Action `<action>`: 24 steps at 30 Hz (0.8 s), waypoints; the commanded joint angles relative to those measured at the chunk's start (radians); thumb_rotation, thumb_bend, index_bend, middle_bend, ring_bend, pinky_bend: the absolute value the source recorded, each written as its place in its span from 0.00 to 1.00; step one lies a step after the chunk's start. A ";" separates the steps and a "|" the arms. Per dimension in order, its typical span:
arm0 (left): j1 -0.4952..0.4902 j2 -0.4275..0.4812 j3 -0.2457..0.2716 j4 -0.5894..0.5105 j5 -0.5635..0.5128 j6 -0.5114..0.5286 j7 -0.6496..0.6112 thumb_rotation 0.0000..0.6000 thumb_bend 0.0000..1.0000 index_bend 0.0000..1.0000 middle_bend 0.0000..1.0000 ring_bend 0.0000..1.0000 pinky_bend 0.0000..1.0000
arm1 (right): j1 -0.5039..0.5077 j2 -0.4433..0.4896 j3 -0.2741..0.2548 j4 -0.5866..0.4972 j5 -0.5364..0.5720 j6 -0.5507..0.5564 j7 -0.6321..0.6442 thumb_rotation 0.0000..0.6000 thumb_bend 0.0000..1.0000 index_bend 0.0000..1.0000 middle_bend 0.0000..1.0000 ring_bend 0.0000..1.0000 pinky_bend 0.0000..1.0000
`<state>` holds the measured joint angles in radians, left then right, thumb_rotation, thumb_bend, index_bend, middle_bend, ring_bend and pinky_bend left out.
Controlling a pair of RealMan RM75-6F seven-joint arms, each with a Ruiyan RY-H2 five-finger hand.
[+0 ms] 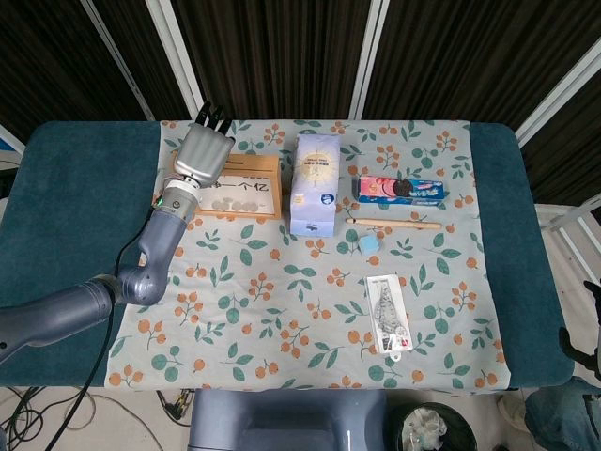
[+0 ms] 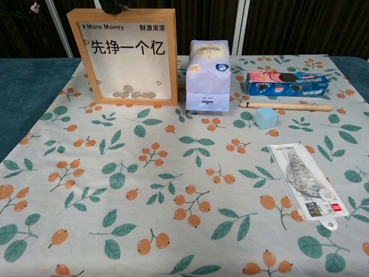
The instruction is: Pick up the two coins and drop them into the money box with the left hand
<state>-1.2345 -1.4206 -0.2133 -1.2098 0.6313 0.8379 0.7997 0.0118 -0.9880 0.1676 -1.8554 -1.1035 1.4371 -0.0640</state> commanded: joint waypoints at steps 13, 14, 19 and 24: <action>-0.001 0.022 -0.012 -0.031 0.006 0.026 -0.010 1.00 0.38 0.52 0.16 0.00 0.00 | 0.001 0.000 0.000 -0.001 0.003 0.000 -0.002 1.00 0.44 0.15 0.07 0.01 0.00; 0.001 0.030 -0.020 -0.042 0.012 0.035 -0.019 1.00 0.38 0.52 0.16 0.00 0.00 | 0.001 0.000 0.001 0.000 0.003 0.000 -0.002 1.00 0.44 0.15 0.07 0.01 0.00; 0.028 0.105 -0.060 -0.143 0.073 0.103 -0.082 1.00 0.38 0.52 0.16 0.00 0.00 | 0.001 -0.002 0.000 0.000 0.000 0.001 -0.002 1.00 0.44 0.15 0.07 0.01 0.00; 0.131 0.249 -0.090 -0.362 0.185 0.227 -0.205 1.00 0.38 0.52 0.17 0.00 0.00 | 0.002 -0.002 -0.002 0.004 -0.007 -0.001 -0.001 1.00 0.44 0.15 0.07 0.01 0.00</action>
<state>-1.1750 -1.2643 -0.2797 -1.4442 0.7386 0.9835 0.6786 0.0138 -0.9900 0.1659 -1.8521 -1.1100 1.4367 -0.0650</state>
